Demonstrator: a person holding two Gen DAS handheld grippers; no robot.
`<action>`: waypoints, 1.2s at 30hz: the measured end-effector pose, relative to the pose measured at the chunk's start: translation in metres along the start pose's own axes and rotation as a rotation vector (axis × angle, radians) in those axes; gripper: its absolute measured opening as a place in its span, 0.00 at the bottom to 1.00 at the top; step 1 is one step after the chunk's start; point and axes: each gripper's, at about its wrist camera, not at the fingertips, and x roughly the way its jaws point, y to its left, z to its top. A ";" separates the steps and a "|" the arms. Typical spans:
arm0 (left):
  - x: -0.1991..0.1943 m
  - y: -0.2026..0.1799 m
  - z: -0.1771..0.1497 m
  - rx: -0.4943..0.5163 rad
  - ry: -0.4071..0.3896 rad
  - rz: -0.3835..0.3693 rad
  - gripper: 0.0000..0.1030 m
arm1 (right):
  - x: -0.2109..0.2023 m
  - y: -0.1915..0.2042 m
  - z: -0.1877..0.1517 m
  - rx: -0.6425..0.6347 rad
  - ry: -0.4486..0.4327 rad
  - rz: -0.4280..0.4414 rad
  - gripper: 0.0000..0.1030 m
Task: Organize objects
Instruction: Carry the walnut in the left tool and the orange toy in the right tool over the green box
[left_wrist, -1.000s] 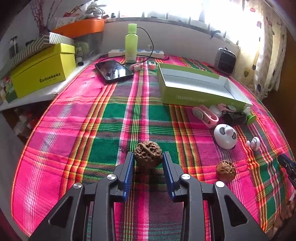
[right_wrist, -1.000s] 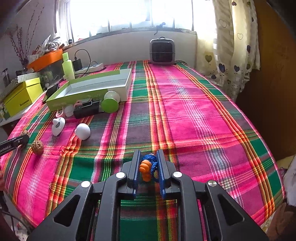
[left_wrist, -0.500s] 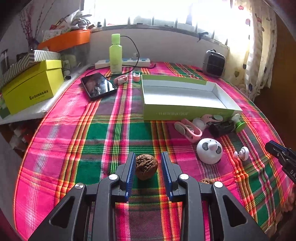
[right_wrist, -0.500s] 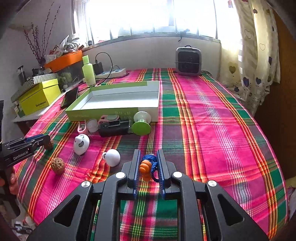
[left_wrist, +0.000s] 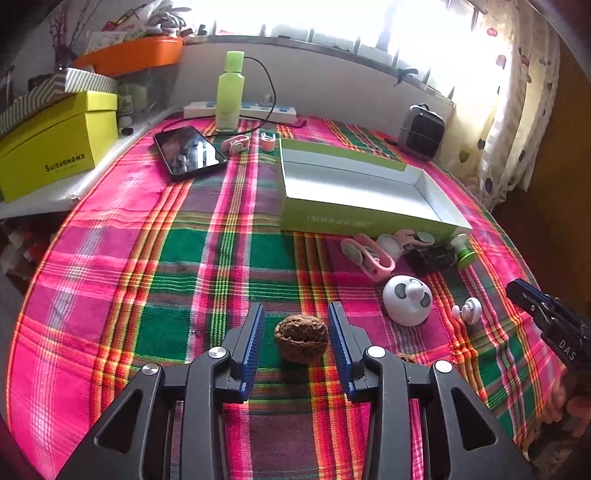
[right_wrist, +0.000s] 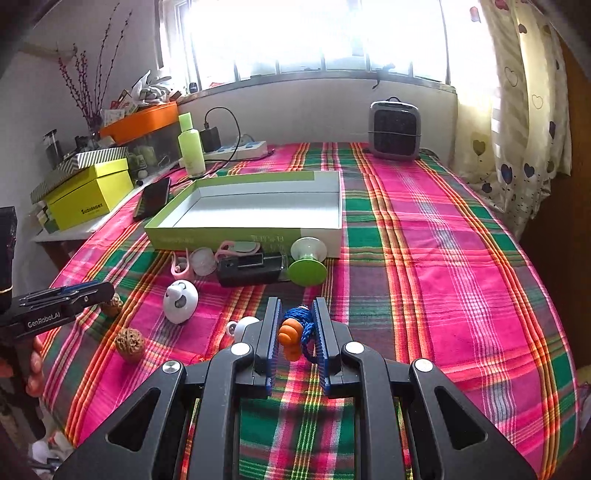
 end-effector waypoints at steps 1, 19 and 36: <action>0.000 -0.001 -0.001 0.001 0.003 -0.010 0.36 | 0.000 0.001 0.000 -0.002 0.001 0.001 0.18; 0.014 -0.007 -0.008 0.019 0.050 0.026 0.30 | 0.008 0.013 -0.001 -0.026 0.019 0.029 0.18; 0.019 -0.022 0.025 0.065 0.014 0.018 0.29 | 0.020 0.018 0.027 -0.059 0.000 0.043 0.18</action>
